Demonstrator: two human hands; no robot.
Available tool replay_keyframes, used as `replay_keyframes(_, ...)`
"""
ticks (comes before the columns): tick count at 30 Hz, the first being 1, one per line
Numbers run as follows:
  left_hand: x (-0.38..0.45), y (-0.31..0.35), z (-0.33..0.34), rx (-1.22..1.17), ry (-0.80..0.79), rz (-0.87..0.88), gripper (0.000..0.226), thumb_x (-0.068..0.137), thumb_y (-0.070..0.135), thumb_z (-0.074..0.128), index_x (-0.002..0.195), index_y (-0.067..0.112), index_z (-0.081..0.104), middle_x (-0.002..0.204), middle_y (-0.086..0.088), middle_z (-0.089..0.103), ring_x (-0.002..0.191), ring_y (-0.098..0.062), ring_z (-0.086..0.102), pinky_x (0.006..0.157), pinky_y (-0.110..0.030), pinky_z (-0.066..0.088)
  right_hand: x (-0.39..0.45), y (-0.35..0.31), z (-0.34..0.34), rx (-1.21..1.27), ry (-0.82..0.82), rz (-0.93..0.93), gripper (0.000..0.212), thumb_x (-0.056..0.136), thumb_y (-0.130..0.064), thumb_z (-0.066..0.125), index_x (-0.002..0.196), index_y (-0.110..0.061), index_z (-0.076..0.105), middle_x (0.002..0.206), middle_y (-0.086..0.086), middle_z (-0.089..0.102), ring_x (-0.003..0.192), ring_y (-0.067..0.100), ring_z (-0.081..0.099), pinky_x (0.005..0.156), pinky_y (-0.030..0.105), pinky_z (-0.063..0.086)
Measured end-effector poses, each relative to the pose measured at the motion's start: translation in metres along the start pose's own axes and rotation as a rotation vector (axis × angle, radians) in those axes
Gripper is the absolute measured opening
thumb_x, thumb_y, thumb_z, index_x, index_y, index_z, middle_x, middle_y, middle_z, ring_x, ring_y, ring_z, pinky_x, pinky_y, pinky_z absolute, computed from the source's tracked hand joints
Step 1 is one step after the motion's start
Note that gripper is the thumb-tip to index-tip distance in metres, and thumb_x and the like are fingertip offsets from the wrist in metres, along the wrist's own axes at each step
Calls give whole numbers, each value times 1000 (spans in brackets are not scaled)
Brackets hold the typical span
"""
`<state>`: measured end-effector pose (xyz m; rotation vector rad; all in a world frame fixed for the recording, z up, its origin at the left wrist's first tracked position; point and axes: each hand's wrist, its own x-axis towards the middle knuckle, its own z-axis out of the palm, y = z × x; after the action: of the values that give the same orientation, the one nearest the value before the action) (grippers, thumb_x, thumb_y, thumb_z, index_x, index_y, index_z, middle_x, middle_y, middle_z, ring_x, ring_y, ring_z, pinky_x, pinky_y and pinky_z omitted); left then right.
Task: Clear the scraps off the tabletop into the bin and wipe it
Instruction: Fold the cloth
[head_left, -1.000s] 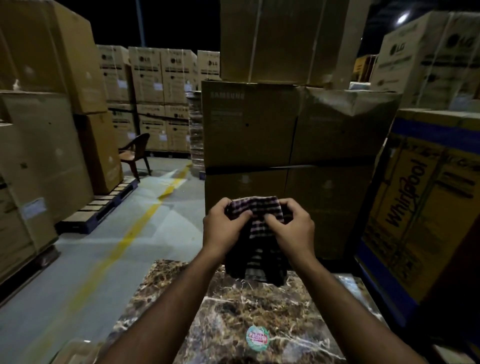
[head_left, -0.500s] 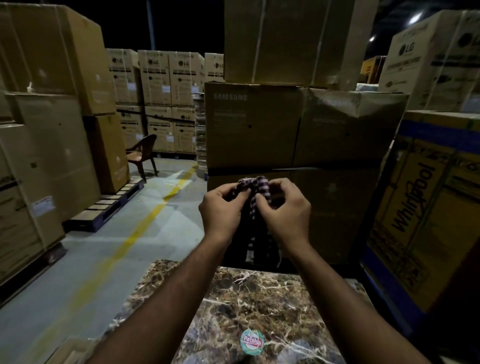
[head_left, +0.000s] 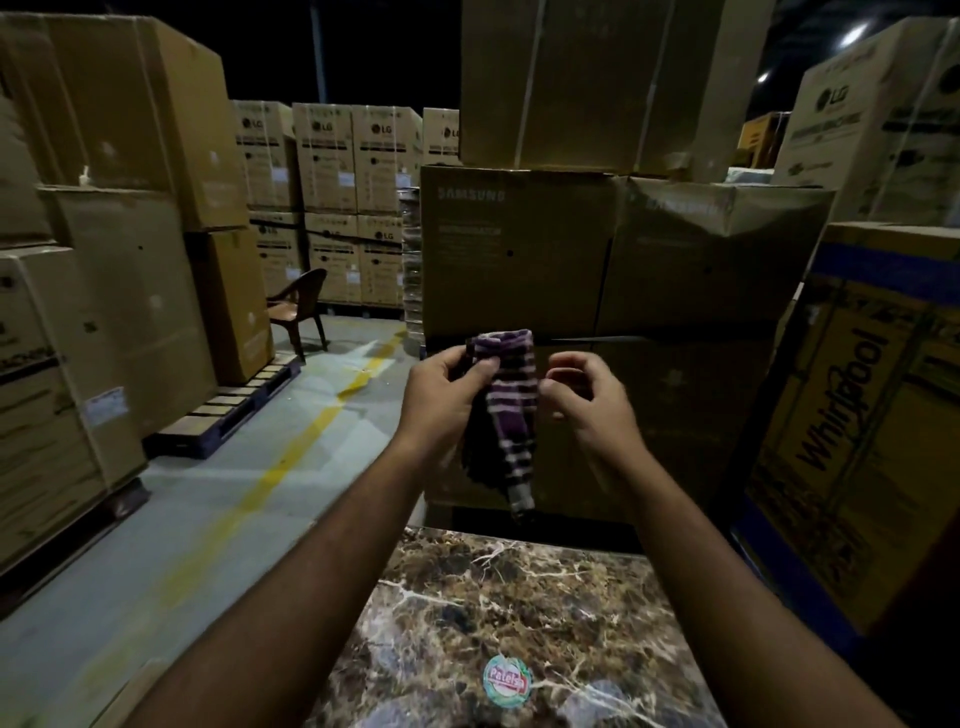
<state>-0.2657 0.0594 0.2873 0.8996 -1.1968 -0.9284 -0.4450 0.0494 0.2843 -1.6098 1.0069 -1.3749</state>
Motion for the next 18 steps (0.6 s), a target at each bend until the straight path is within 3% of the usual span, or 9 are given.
replay_keyframes(2,-1,3,6,-57,-22,-1,22,100,12,59,118,8,69,112,-16,74,105,-29,71,92,-49,57,2,-3,-5,10,-275,187,42,88,-34,73,126,-24,59,123,2,68,111,20,68,81,32,58)
replay_keyframes(4,1,3,11,-71,-24,-5,20,99,10,59,116,5,69,112,-18,73,103,-29,71,91,-47,57,-4,-1,-3,-16,-436,220,40,88,-31,74,125,-22,61,118,0,73,106,15,72,81,29,59)
replay_keyframes(7,5,2,13,-77,-27,-15,19,100,11,58,115,7,70,111,-16,74,104,-27,72,85,-41,59,-12,12,3,-89,-307,132,34,88,-21,77,120,-14,67,110,2,77,101,15,74,91,36,60)
replay_keyframes(9,5,2,13,-78,-18,-38,18,102,18,57,115,15,69,113,-9,75,106,-25,71,80,-38,58,-14,19,5,-73,-247,100,29,89,-19,76,117,-12,69,106,4,78,99,18,74,90,35,60)
replay_keyframes(12,2,-5,16,-38,5,-64,14,104,28,54,114,30,65,117,-1,72,109,-20,70,77,-35,57,-19,25,5,-45,-291,101,30,90,-16,76,117,-21,64,111,1,76,103,14,73,90,32,59)
replay_keyframes(15,0,-16,23,-53,45,-40,15,106,27,50,113,32,63,116,-4,71,108,-22,70,84,-41,60,-26,37,13,-89,-296,87,48,84,-18,82,127,-21,60,119,-1,73,109,9,70,95,32,57)
replay_keyframes(18,-3,-26,27,-80,97,-39,18,106,29,51,116,34,64,116,-3,72,107,-23,70,92,-50,58,-34,52,23,-104,-257,134,48,78,-25,87,120,-21,65,111,-1,76,103,9,72,91,35,59)
